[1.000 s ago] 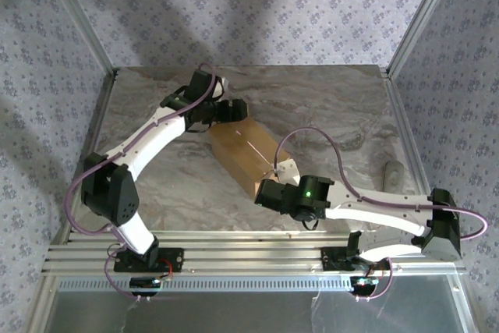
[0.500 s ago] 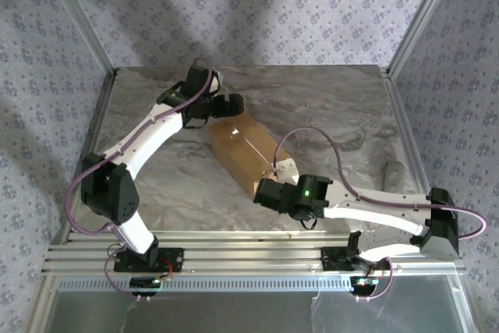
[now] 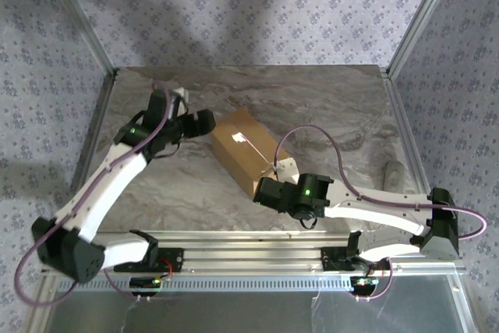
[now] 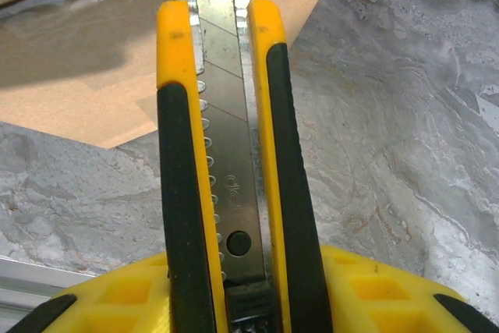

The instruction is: Unpack the express box

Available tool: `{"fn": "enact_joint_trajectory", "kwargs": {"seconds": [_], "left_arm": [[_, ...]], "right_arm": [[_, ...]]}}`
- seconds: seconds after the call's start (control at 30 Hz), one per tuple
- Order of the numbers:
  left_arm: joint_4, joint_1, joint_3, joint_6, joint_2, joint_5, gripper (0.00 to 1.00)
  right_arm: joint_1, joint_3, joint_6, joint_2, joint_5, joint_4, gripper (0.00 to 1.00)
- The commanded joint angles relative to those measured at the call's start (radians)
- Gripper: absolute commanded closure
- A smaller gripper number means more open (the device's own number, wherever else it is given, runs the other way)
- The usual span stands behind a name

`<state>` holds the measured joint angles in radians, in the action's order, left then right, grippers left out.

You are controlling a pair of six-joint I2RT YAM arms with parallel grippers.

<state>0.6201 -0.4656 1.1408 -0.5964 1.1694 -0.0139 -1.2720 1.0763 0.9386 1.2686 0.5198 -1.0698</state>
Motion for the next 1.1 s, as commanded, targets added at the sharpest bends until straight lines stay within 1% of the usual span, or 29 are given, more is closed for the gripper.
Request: {"fn": "enact_joint_trajectory", "kwargs": {"seconds": [0.0,0.13,0.2,0.3,0.4,0.5,0.6,0.9,0.93,1.07], "left_arm": [[0.118,-0.045,-0.095,-0.042,-0.073,0.004,0.13],[0.2,-0.086,-0.171,-0.052,-0.161,0.013,0.18],[0.21,-0.102,-0.226,-0.077,-0.2,0.0,0.24],[0.137,-0.131,-0.327,-0.139,-0.227,-0.066,0.27],[0.028,-0.176,-0.399,-0.209,-0.215,-0.109,0.3],[-0.026,-0.233,-0.411,-0.242,-0.189,-0.086,0.3],[-0.06,-0.27,-0.41,-0.257,-0.164,-0.073,0.31],[-0.173,-0.337,-0.378,-0.285,-0.065,-0.038,0.31],[-0.18,-0.345,-0.371,-0.284,-0.05,-0.03,0.31],[-0.207,-0.375,-0.348,-0.292,-0.01,-0.007,0.32]], "right_arm": [[-0.01,0.033,0.038,0.013,0.033,-0.018,1.0],[-0.013,0.033,0.04,0.039,0.028,-0.013,1.0],[-0.016,0.042,0.035,0.054,0.028,-0.013,1.0],[-0.02,0.064,0.021,0.072,0.031,-0.013,1.0],[-0.022,0.085,0.004,0.089,0.034,-0.011,1.0],[-0.025,0.101,-0.004,0.101,0.032,-0.011,1.0],[-0.027,0.108,-0.009,0.107,0.031,-0.021,1.0],[-0.036,0.108,-0.023,0.123,0.028,-0.015,1.0],[-0.038,0.141,-0.025,0.129,0.027,-0.013,1.0],[-0.052,0.16,-0.03,0.155,0.023,-0.013,1.0]]}}
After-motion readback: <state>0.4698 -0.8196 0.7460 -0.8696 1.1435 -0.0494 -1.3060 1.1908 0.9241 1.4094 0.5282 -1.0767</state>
